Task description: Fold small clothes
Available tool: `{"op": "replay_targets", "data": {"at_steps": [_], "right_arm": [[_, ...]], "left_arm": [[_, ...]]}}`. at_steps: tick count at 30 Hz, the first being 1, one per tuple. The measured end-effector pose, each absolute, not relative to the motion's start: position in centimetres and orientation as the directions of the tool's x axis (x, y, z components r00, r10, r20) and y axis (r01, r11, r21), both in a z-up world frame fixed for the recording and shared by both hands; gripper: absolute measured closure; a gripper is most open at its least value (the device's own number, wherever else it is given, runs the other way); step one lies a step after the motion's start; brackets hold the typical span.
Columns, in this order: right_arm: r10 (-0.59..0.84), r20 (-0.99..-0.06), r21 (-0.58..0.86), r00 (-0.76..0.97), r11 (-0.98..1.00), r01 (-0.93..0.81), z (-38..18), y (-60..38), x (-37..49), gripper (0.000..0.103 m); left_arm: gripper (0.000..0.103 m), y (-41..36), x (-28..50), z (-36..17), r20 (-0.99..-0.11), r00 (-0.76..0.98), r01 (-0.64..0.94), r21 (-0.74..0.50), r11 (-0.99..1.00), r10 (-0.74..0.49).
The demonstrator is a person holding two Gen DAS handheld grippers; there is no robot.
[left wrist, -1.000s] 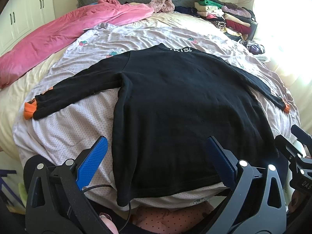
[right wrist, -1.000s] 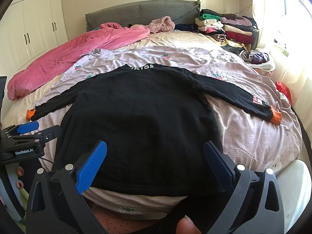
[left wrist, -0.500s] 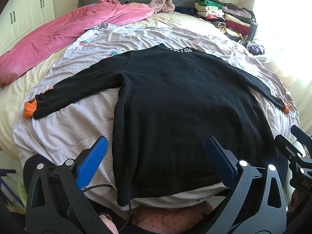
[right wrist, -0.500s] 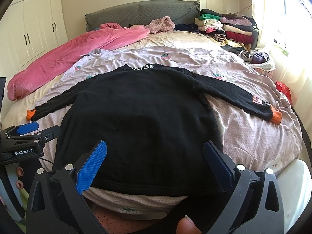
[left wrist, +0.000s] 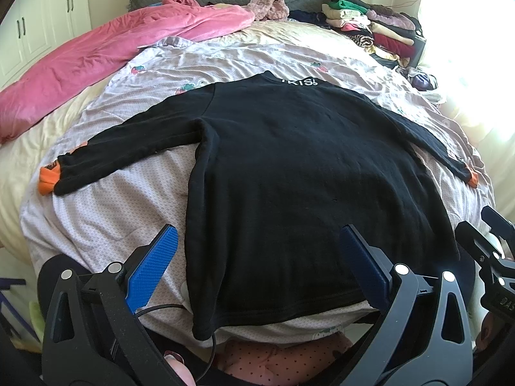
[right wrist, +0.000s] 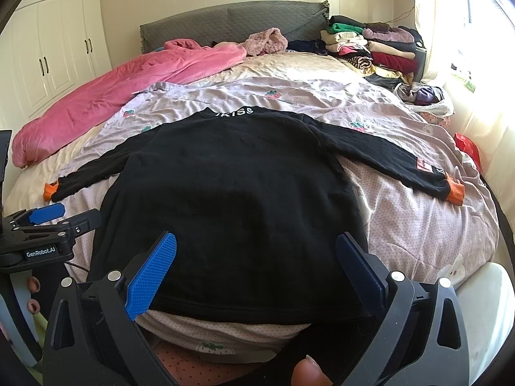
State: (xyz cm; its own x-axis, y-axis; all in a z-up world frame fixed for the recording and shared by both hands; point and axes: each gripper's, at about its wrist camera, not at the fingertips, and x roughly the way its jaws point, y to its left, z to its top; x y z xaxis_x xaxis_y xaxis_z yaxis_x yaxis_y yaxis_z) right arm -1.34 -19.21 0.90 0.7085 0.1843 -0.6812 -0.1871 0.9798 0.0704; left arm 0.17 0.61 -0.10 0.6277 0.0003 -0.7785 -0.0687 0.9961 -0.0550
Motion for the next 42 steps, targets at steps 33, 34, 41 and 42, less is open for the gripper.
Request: {"op": "replay_targets", "data": {"at_steps": [33, 34, 41, 42], "right_arm": [[0.155, -0.63, 0.071, 0.761, 0.987, -0.143, 4.1, -20.6, 3.6, 0.004], [0.153, -0.629, 0.071, 0.762, 0.988, -0.14, 4.3, -20.6, 4.0, 0.004], [0.147, -0.625, 0.074, 0.767, 0.989, -0.129, 4.7, -21.0, 5.9, 0.004], [0.147, -0.63, 0.077, 0.762, 0.989, -0.127, 4.7, -21.0, 6.3, 0.004]], "left_arm": [[0.009, 0.5, 6.9, 2.1, -0.753, 0.657, -0.063, -0.094, 0.994, -0.03], [0.009, 0.4, 7.2, 2.3, -0.751, 0.659, -0.063, -0.097, 0.993, -0.031], [0.009, 0.1, 9.4, 2.9, -0.746, 0.664, -0.059, -0.113, 0.992, -0.045], [0.009, 0.0, 9.8, 3.0, -0.744, 0.666, -0.057, -0.115, 0.992, -0.048]]}}
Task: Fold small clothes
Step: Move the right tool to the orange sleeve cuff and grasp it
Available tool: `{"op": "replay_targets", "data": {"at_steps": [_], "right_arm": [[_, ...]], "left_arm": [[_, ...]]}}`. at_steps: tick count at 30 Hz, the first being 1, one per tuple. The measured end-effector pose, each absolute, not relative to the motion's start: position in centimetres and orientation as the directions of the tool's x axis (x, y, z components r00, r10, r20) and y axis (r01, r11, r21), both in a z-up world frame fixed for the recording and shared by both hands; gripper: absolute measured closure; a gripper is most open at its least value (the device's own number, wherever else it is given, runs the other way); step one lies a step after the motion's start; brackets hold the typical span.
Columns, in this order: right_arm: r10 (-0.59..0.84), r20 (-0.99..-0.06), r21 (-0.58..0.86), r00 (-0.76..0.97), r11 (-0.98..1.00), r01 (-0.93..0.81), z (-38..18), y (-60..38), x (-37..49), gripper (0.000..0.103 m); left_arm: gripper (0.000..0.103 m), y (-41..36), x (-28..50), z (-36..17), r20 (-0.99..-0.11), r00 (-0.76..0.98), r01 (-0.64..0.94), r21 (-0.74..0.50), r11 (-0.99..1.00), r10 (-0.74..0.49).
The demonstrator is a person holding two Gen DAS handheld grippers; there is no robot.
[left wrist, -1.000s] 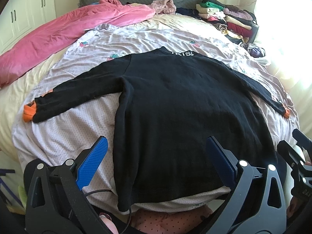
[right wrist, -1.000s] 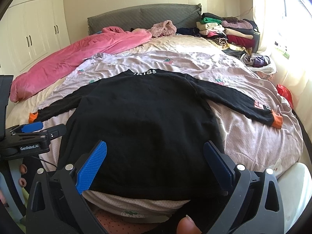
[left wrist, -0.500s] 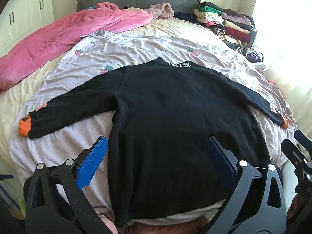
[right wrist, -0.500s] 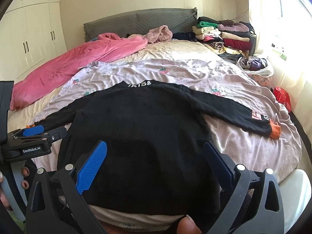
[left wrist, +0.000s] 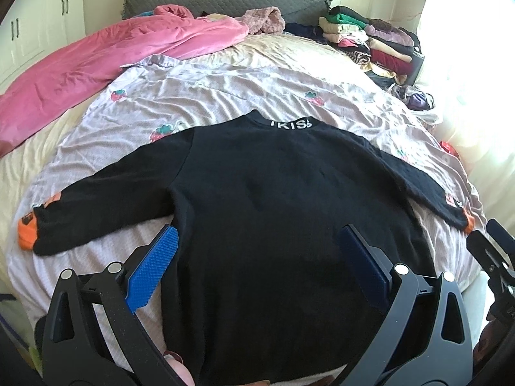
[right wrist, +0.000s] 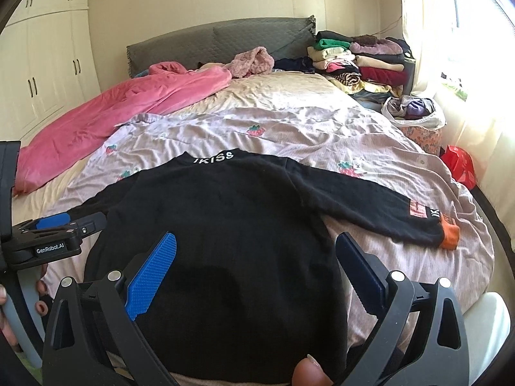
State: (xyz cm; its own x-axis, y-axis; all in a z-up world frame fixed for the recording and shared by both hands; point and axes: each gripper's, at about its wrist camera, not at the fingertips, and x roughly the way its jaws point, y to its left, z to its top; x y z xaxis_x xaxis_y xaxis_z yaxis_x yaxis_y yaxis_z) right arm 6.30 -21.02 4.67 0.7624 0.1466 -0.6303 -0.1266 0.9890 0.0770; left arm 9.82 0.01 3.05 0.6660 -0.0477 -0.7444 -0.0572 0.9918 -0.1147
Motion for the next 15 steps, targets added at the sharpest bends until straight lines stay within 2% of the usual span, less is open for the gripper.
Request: {"op": "replay_targets", "data": {"at_steps": [15], "right_arm": [[0.115, -0.613, 0.078, 0.781, 0.993, -0.085, 6.7, -22.4, 11.4, 0.004]], "left_arm": [[0.009, -1.2, 14.4, 4.7, -0.741, 0.669, -0.043, -0.113, 0.993, -0.055]]}}
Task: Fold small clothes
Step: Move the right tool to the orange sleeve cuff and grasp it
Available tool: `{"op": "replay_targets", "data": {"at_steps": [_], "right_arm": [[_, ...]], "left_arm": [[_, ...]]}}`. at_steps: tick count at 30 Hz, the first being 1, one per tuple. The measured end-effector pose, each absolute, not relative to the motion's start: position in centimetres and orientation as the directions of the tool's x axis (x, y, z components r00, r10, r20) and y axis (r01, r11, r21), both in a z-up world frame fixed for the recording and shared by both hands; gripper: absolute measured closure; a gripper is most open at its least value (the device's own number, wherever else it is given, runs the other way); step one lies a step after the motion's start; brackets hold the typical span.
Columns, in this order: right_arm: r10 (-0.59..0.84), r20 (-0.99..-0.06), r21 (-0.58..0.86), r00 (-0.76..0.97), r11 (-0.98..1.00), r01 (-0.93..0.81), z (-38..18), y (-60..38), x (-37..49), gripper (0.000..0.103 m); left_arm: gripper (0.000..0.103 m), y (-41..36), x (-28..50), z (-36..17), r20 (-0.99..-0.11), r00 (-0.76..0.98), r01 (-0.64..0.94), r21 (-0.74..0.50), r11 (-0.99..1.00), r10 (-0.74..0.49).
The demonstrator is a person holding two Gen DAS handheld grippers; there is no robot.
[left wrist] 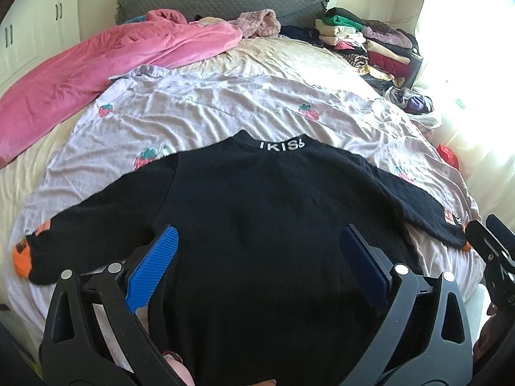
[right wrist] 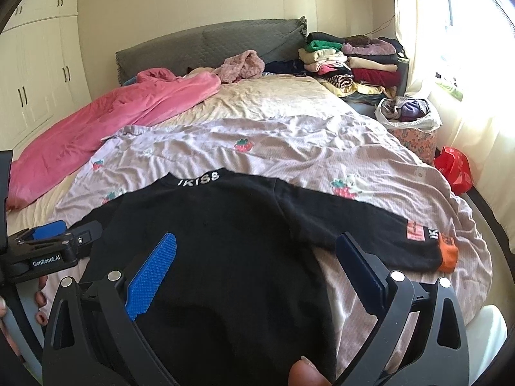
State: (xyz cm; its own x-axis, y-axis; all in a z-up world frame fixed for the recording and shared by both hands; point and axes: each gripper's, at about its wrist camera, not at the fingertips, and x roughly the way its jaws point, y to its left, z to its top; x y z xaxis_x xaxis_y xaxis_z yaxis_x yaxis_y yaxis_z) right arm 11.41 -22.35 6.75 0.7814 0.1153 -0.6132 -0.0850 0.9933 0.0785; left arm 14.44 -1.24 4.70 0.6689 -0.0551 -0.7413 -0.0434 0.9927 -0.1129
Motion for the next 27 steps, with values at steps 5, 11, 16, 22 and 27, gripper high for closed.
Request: {"op": "replay_targets", "data": {"at_steps": [5, 11, 16, 22, 27], "right_arm": [[0.098, -0.596, 0.076, 0.797, 0.995, -0.065, 8.0, -23.1, 13.0, 0.004], [0.094, -0.566, 0.078, 0.819, 0.995, -0.061, 9.6, -23.8, 14.5, 0.004], [0.09, -0.551, 0.091, 0.83, 0.995, -0.047, 10.8, -24.8, 15.8, 0.004], [0.08, -0.542, 0.113, 0.837, 0.993, -0.022, 11.8, -26.3, 17.6, 0.004], [0.02, -0.54, 0.087, 0.841, 0.996, 0.033, 11.8, -27.6, 19.1, 0.004]], "left_arm": [[0.009, -1.4, 15.9, 5.7, -0.731, 0.68, -0.041, -0.119, 0.992, -0.06], [0.009, -1.9, 17.5, 6.9, -0.718, 0.693, -0.036, -0.122, 0.992, -0.063], [0.009, -2.4, 19.1, 8.0, -0.704, 0.706, -0.032, -0.14, 0.99, -0.076], [0.009, -3.6, 21.3, 9.1, -0.685, 0.726, -0.04, -0.126, 0.991, -0.058], [0.009, -4.8, 23.0, 9.0, -0.682, 0.728, -0.033, -0.125, 0.992, -0.062]]}}
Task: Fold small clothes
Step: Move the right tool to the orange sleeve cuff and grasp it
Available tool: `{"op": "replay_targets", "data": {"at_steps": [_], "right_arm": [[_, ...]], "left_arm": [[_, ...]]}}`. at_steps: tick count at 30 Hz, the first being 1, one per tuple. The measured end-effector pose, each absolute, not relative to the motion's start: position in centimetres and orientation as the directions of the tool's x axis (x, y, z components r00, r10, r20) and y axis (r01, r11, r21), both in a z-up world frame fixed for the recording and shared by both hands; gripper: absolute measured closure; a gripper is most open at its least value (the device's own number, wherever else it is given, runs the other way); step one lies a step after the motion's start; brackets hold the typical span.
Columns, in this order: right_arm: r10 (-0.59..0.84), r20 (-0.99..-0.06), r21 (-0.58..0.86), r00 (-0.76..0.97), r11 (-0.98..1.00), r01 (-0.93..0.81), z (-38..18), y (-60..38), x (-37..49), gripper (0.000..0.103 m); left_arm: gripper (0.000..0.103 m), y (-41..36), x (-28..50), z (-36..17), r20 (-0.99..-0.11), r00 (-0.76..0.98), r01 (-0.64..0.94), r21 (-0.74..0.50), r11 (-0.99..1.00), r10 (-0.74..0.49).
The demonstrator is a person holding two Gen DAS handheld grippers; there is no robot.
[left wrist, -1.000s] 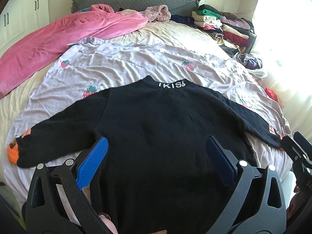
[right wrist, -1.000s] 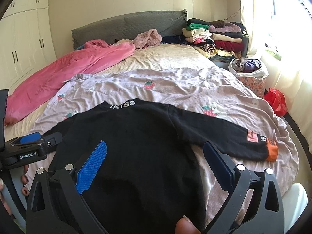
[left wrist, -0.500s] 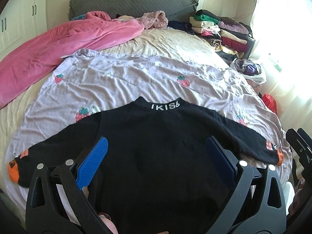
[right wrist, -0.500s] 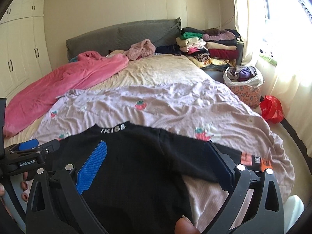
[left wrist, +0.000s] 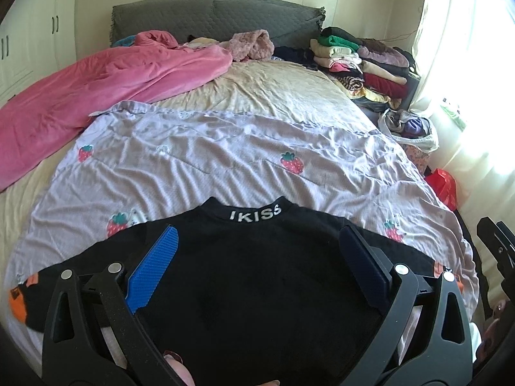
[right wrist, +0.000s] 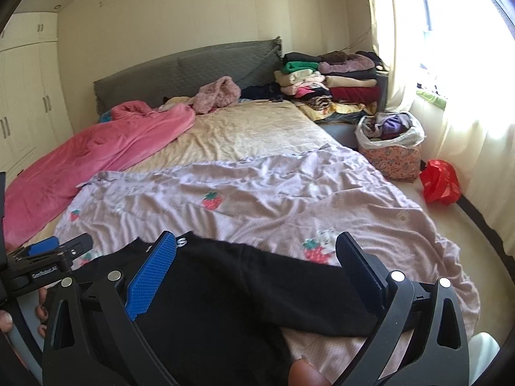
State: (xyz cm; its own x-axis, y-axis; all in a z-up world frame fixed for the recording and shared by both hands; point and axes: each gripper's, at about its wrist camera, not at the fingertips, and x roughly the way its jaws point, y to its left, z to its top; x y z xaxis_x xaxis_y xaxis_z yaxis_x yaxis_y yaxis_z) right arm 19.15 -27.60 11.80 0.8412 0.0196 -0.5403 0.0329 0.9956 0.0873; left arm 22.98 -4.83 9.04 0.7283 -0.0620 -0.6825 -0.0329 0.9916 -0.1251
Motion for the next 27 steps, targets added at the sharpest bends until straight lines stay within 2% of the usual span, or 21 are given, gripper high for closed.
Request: {"op": "replay_targets", "data": {"at_steps": [7, 27], "right_arm": [[-0.09, -0.557, 0.082, 0.826, 0.983, 0.163, 9.1, -31.1, 20.2, 0.004], [-0.357, -0.66, 0.111, 0.661, 0.824, 0.555, -1.0, -43.6, 19.4, 0.004]], "left_arm": [[0.009, -6.2, 24.2, 7.2, -0.679, 0.727, -0.013, -0.162, 0.987, -0.102], [0.009, -10.1, 26.3, -2.0, -0.76, 0.637, 0.069, -0.11, 0.992, -0.128]]}}
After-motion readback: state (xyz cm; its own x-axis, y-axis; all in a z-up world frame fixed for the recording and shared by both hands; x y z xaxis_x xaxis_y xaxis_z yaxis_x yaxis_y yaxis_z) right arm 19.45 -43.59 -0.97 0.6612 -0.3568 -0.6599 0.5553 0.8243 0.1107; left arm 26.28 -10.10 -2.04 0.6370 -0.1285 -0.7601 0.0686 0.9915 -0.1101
